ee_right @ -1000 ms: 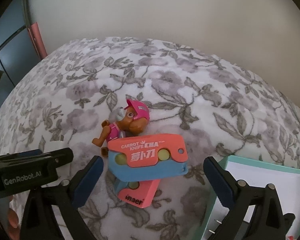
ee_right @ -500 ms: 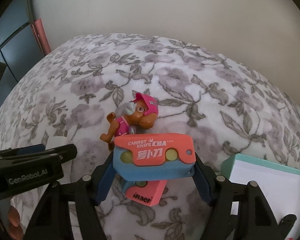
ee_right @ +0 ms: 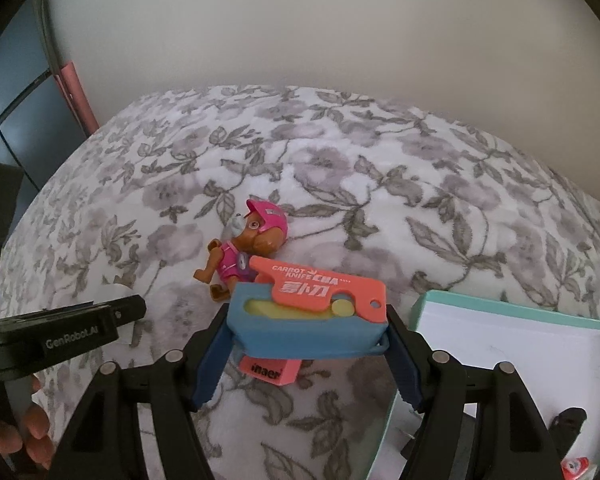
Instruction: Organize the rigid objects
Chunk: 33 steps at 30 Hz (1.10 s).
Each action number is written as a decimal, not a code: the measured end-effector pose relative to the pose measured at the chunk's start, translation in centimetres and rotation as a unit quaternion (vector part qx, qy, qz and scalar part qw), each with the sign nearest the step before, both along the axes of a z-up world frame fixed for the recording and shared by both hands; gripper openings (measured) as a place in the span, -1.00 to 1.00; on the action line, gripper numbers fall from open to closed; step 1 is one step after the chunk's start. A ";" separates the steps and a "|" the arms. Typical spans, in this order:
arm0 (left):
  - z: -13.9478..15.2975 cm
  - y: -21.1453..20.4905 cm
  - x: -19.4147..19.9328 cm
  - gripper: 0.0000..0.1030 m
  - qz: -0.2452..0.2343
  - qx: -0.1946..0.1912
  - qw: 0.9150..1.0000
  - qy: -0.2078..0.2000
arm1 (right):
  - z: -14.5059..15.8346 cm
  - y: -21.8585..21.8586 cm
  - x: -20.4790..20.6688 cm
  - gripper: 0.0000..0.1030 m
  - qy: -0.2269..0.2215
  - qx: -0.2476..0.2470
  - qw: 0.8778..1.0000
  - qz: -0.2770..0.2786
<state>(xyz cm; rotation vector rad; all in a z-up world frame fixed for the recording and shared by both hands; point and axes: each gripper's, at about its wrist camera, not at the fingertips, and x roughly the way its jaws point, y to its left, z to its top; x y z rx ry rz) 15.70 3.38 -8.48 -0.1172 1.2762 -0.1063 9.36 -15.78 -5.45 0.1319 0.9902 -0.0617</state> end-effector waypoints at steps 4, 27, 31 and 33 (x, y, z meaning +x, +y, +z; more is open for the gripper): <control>1.3 0.1 -0.3 -0.15 0.001 -0.007 1.000 -0.015 | 0.4 0.0 -0.2 0.42 -0.003 0.001 1.000 0.002; 10.6 -9.1 -6.7 -0.15 -0.131 -0.035 0.983 -0.123 | 8.7 -6.6 -8.1 0.42 -0.075 -0.031 0.992 -0.093; 9.7 -11.8 -8.3 -0.15 -0.165 -0.036 0.979 -0.114 | 7.8 -9.7 -10.1 0.42 -0.057 -0.024 0.989 -0.136; 9.3 -13.2 -9.0 -0.15 -0.182 -0.038 0.976 -0.110 | 7.3 -11.1 -11.2 0.42 -0.046 -0.036 0.986 -0.156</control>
